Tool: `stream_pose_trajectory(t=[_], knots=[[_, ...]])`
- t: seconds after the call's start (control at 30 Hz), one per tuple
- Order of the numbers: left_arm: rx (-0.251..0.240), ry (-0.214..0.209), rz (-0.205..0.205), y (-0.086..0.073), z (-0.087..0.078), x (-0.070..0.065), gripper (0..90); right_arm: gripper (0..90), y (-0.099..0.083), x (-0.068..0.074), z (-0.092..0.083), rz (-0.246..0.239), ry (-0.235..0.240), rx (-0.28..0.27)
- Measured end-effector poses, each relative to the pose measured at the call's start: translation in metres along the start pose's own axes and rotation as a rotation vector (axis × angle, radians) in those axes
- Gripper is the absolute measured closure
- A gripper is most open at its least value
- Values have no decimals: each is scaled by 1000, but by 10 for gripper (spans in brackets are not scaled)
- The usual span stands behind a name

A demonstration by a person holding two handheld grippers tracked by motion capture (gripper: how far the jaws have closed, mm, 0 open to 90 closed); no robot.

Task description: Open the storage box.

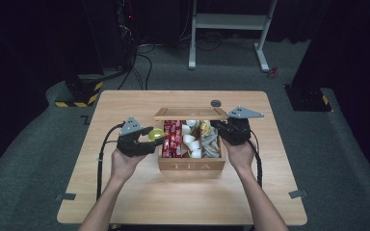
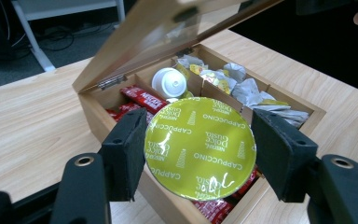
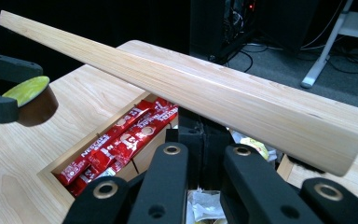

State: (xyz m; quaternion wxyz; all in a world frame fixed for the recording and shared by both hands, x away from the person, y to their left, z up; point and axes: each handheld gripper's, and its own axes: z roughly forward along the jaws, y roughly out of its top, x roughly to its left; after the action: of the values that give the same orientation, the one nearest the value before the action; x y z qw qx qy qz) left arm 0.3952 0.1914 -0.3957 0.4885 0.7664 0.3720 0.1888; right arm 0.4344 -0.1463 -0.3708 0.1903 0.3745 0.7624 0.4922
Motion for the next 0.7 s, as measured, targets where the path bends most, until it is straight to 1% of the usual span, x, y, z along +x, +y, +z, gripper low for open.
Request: stream_pose_trajectory(t=[0.17,0.2,0.27,0.53,0.6,0.7], knots=[[-10,14,-21,-5,-8,8,384,894,-1,0,0,5,1,0],[-10,14,-21,-5,-8,8,385,894,-1,0,0,5,1,0],[-21,8,-48,-8,-14,13,385,895,-1,1,0,4,9,0],[-20,30,-59,-14,-22,20,384,897,-1,2,0,2,11,-6],[-14,38,-64,-16,-25,22,384,897,-1,3,0,5,12,2],[-15,53,-65,-18,-29,24,385,897,-1,3,-1,-1,9,2]])
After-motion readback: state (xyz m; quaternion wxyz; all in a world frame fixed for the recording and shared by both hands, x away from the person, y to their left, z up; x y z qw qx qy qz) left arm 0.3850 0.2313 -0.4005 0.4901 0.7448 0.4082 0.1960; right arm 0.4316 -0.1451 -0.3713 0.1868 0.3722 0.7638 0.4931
